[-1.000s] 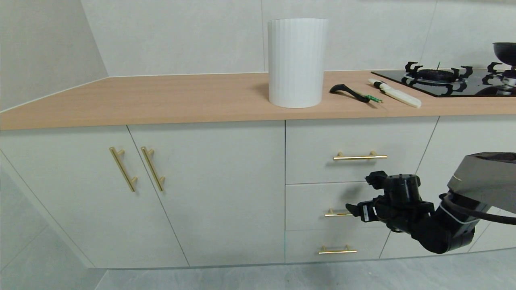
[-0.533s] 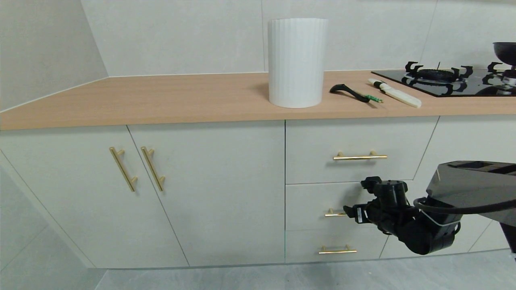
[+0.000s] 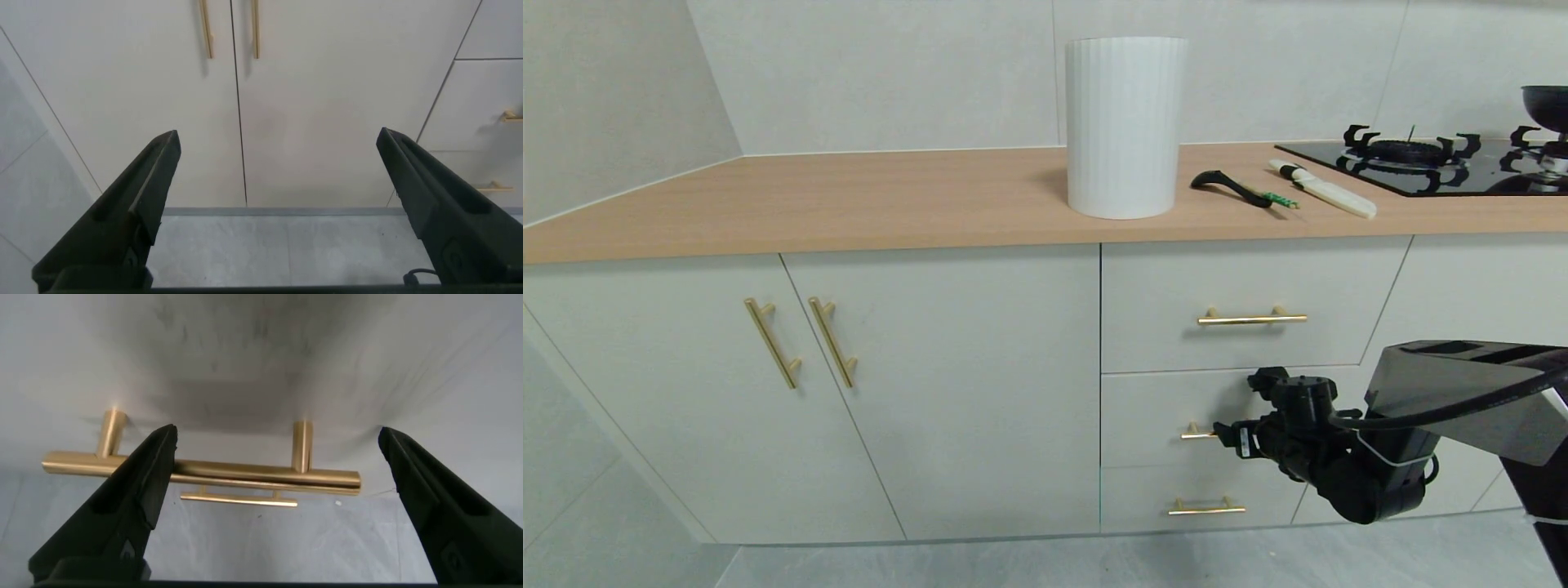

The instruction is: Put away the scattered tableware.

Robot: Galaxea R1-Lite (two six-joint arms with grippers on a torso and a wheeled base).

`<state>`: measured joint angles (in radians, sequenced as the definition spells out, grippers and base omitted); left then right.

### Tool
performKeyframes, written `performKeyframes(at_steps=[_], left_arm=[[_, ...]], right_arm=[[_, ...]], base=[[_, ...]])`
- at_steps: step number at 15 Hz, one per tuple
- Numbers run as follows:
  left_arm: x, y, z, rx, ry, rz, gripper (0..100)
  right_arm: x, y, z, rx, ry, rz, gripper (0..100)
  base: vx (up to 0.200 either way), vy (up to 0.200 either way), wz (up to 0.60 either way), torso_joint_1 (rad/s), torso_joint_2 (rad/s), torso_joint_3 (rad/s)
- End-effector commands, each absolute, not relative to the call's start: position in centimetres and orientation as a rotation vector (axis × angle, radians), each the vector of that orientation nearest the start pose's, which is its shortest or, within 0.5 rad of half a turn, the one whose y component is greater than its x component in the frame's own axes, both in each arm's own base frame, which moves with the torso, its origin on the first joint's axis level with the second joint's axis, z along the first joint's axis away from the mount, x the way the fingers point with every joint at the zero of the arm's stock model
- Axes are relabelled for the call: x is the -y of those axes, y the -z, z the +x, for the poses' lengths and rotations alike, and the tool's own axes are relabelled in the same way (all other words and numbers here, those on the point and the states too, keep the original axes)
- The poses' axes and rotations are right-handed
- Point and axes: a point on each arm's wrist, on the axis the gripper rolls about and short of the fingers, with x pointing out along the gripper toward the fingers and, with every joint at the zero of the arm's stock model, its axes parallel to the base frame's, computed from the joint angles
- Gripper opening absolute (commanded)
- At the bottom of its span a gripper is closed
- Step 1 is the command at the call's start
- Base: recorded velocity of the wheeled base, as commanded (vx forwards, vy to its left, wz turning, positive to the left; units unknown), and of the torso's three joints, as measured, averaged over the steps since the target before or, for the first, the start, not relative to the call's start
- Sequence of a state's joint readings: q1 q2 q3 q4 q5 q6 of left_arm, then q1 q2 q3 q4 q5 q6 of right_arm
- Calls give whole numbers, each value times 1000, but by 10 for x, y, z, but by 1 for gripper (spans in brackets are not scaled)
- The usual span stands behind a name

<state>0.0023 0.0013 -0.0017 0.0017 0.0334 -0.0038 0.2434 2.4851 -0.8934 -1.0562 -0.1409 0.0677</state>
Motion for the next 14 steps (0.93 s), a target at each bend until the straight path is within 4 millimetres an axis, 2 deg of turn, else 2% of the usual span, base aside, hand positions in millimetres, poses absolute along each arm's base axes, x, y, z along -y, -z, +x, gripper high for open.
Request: performKeyframes(at_steps=[1, 14], left_arm=[[-1, -76, -23, -1, -35, -5, 100], [-1, -76, -23, -1, -35, -5, 100]], right_arm=[[-92, 48, 384, -544, -82, -41, 100], [-92, 51, 378, -599, -83, -57, 100]], base=[[0, 0, 0, 0, 0, 0], [0, 0, 0, 0, 0, 0]])
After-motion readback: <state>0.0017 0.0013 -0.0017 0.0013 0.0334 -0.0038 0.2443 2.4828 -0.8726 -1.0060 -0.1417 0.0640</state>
